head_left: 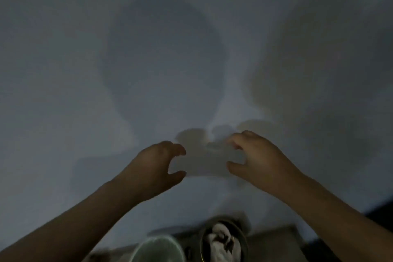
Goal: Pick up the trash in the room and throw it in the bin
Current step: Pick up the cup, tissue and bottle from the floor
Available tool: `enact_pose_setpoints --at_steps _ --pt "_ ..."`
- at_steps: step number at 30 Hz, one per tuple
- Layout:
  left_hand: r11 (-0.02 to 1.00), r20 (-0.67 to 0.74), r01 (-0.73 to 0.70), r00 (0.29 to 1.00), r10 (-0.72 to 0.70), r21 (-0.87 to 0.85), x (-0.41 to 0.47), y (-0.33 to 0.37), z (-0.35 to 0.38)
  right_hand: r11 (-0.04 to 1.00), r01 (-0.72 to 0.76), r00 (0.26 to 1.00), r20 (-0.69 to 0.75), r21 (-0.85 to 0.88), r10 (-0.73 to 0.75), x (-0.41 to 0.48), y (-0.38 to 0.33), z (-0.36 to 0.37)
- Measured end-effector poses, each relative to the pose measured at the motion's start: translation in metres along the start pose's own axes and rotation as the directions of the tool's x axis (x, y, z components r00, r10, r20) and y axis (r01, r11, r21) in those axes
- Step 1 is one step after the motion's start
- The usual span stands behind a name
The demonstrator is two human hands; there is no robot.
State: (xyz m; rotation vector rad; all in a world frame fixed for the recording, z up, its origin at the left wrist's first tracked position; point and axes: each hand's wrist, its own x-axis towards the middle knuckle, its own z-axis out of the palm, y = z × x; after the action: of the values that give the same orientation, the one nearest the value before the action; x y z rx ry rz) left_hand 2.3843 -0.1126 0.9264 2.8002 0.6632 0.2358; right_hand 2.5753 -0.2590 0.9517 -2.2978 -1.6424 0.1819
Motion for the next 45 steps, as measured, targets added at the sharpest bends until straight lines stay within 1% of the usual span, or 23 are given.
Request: enact_pose_setpoints --at_steps 2,4,6,8,10,13,17,20,22,24,30,35,38,40,42,45 --pt "0.995 -0.072 0.072 0.995 -0.067 0.067 -0.03 -0.004 -0.05 0.993 0.118 0.991 -0.064 -0.002 -0.118 0.012 -0.042 -0.031" --pt "0.981 -0.169 0.162 0.975 -0.143 0.102 -0.067 -0.012 -0.098 0.972 0.234 0.968 -0.096 0.009 -0.232 0.021 -0.088 -0.055" --pt "0.954 -0.251 0.268 0.941 -0.229 0.134 -0.113 -0.023 -0.141 0.93 0.367 0.923 -0.129 0.004 -0.364 0.027 -0.14 -0.073" --pt "0.912 -0.338 0.378 0.889 -0.309 0.16 -0.168 -0.033 -0.177 0.872 0.49 0.863 -0.144 0.002 -0.485 0.03 -0.196 -0.083" --pt "0.861 -0.426 0.482 0.821 -0.379 0.161 -0.228 -0.042 -0.204 0.803 0.595 0.799 -0.141 0.033 -0.585 0.027 -0.254 -0.084" --pt "0.766 -0.522 0.636 0.687 -0.506 0.093 -0.327 -0.048 -0.223 0.661 0.745 0.667 -0.128 0.087 -0.734 0.009 -0.344 -0.068" --pt "0.606 -0.534 0.795 0.527 -0.661 0.034 -0.464 -0.046 -0.23 0.48 0.857 0.499 -0.075 0.187 -0.863 -0.042 -0.468 -0.031" --pt "0.458 -0.527 0.888 0.407 -0.746 0.037 -0.564 -0.039 -0.245 0.361 0.901 0.384 -0.053 0.24 -0.922 -0.09 -0.558 -0.006" --pt "0.376 -0.556 0.926 0.331 -0.763 0.036 -0.627 -0.034 -0.252 0.29 0.92 0.314 -0.054 0.263 -0.948 -0.123 -0.613 0.007" --pt "0.297 -0.571 0.955 0.242 -0.784 -0.002 -0.686 -0.026 -0.254 0.217 0.936 0.241 -0.055 0.277 -0.969 -0.157 -0.663 0.022" --pt "0.086 -0.565 0.989 0.003 -0.825 -0.121 -0.827 -0.004 -0.245 0.048 0.934 0.051 -0.001 0.353 -0.999 -0.245 -0.785 0.075" --pt "-0.06 -0.562 0.975 -0.172 -0.809 -0.212 -0.913 0.001 -0.237 -0.085 0.928 -0.113 0.057 0.362 -0.992 -0.298 -0.87 0.116" --pt "-0.13 -0.564 0.966 -0.237 -0.791 -0.225 -0.956 -0.009 -0.237 -0.173 0.913 -0.206 0.051 0.368 -0.977 -0.322 -0.921 0.141" --pt "-0.166 -0.568 0.96 -0.268 -0.778 -0.225 -0.982 -0.022 -0.242 -0.211 0.898 -0.246 0.042 0.386 -0.968 -0.333 -0.957 0.156" --pt "-0.197 -0.568 0.954 -0.293 -0.769 -0.225 -1.009 -0.04 -0.249 -0.236 0.881 -0.272 0.03 0.409 -0.962 -0.339 -0.994 0.173" --pt "-0.234 -0.551 0.942 -0.331 -0.766 -0.242 -1.049 -0.074 -0.262 -0.25 0.866 -0.284 0.015 0.434 -0.959 -0.338 -1.052 0.197"
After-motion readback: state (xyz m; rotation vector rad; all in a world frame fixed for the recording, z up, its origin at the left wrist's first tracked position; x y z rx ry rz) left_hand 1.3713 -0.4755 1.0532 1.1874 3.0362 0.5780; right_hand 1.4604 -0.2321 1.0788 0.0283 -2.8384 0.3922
